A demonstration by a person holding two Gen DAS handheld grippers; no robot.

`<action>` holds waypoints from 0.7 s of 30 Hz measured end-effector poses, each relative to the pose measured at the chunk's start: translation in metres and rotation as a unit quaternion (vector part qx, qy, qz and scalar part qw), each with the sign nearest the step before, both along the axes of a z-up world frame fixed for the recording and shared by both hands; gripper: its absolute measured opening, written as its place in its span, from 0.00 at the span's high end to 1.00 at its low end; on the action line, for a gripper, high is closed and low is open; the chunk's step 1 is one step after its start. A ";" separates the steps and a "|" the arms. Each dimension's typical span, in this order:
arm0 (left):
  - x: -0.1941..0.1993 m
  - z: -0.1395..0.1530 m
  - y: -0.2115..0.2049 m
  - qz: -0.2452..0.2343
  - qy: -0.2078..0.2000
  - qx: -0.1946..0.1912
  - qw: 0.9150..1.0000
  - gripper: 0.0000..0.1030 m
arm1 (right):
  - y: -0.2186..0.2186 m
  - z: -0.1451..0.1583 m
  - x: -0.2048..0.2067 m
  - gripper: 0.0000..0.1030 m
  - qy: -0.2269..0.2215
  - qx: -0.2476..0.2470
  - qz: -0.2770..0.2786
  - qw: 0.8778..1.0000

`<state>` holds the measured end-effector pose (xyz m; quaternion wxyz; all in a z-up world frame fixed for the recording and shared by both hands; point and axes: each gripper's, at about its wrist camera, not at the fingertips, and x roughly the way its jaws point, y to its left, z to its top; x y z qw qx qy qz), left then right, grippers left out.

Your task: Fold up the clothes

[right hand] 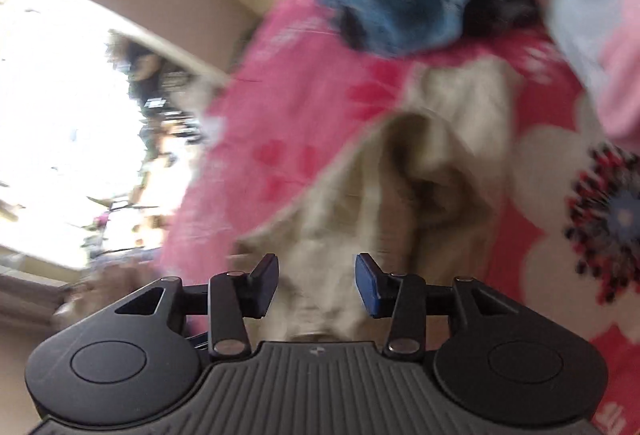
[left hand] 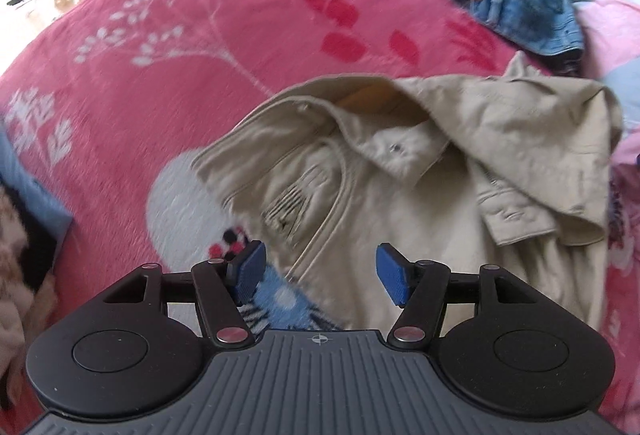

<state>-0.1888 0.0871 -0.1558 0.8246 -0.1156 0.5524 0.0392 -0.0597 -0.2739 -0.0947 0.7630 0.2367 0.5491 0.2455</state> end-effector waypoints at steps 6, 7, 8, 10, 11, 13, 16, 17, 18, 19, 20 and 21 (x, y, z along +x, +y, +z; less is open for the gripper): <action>-0.018 0.011 0.003 0.007 -0.015 0.009 1.000 0.40 | 0.014 -0.025 0.005 0.54 -0.008 -0.014 -0.020 1.000; -0.022 0.014 0.004 0.010 -0.017 0.009 1.000 0.40 | 0.016 -0.029 0.005 0.54 -0.003 -0.012 -0.016 1.000; -0.026 0.016 0.004 0.011 -0.020 0.010 1.000 0.40 | 0.017 -0.035 0.003 0.55 0.009 -0.005 -0.003 1.000; -0.032 0.020 0.004 0.015 -0.026 0.011 1.000 0.40 | 0.019 -0.042 -0.002 0.55 0.036 -0.007 0.011 0.999; -0.035 0.022 0.004 0.016 -0.028 0.011 0.999 0.40 | 0.019 -0.044 -0.004 0.57 0.044 -0.012 0.013 0.999; -0.040 0.023 0.003 0.020 -0.034 0.012 0.999 0.40 | 0.019 -0.048 -0.007 0.60 0.060 -0.020 0.016 0.998; -0.044 0.021 0.002 0.026 -0.037 0.015 0.999 0.40 | 0.019 -0.054 -0.006 0.79 0.070 -0.036 0.004 0.997; -0.045 0.020 0.001 0.029 -0.038 0.017 0.999 0.40 | 0.018 -0.055 -0.006 0.85 0.072 -0.040 0.000 0.997; -0.045 0.019 0.001 0.030 -0.041 0.020 0.999 0.40 | 0.019 -0.055 -0.005 0.87 0.074 -0.039 -0.001 0.996; -0.045 0.018 0.001 0.030 -0.043 0.023 0.998 0.40 | 0.021 -0.055 -0.003 0.89 0.075 -0.035 -0.002 0.997; -0.045 0.017 0.001 0.030 -0.046 0.027 0.998 0.40 | 0.023 -0.055 -0.001 0.90 0.074 -0.028 -0.003 0.997; -0.044 0.016 0.002 0.031 -0.048 0.030 0.998 0.40 | 0.024 -0.054 0.001 0.90 0.074 -0.012 -0.004 0.997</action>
